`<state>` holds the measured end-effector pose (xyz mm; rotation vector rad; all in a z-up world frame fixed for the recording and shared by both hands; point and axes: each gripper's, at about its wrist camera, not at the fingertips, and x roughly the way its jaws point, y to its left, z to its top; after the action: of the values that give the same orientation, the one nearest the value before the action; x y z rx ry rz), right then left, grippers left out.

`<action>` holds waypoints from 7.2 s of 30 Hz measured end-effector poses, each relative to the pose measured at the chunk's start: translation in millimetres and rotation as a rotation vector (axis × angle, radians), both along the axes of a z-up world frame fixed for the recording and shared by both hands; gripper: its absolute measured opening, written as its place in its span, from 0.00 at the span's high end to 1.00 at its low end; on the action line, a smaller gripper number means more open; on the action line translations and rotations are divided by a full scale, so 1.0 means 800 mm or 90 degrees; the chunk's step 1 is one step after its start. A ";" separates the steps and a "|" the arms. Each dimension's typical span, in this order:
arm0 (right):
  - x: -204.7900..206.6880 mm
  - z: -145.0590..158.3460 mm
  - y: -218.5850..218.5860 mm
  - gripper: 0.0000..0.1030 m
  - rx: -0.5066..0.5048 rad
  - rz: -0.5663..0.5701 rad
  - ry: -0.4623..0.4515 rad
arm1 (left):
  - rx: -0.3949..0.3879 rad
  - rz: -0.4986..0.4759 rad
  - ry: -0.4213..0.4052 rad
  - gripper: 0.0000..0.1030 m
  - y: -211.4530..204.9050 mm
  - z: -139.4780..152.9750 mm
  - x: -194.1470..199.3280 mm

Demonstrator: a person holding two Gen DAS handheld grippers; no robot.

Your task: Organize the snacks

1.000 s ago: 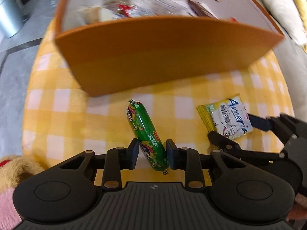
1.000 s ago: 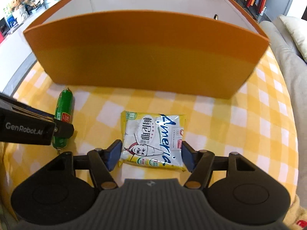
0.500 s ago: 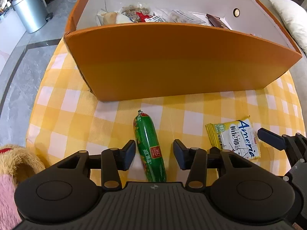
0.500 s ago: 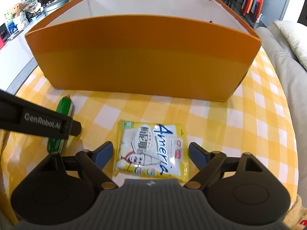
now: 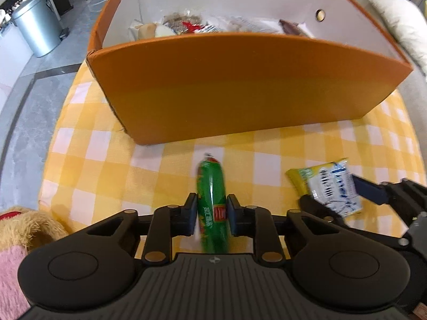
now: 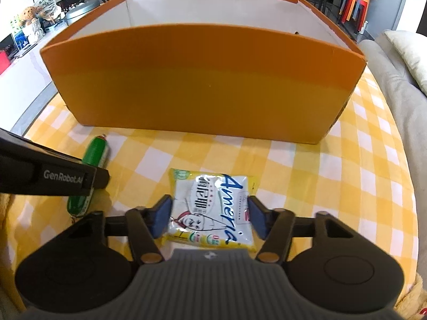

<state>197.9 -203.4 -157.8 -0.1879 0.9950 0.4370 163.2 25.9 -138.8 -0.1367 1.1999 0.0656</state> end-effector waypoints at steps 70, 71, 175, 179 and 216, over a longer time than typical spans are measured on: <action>0.247 0.092 0.040 0.46 -0.003 0.047 0.036 | 0.027 -0.105 -0.053 0.76 0.025 0.075 0.199; 0.248 0.091 0.040 0.46 -0.004 0.048 0.038 | 0.029 -0.105 -0.054 0.76 0.026 0.075 0.200; -0.037 0.196 -0.057 0.04 0.122 -0.058 -0.219 | 0.192 -0.021 -0.285 0.08 -0.017 0.164 -0.052; -0.039 0.197 -0.055 0.04 0.120 -0.052 -0.224 | 0.190 -0.019 -0.286 0.08 -0.017 0.165 -0.052; -0.056 0.211 -0.045 0.04 0.112 -0.040 -0.232 | 0.177 -0.007 -0.297 0.08 -0.019 0.175 -0.056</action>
<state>153.0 -239.0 10.8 -0.0737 0.5992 0.4129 118.2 10.4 1.5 0.0957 0.7157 0.1802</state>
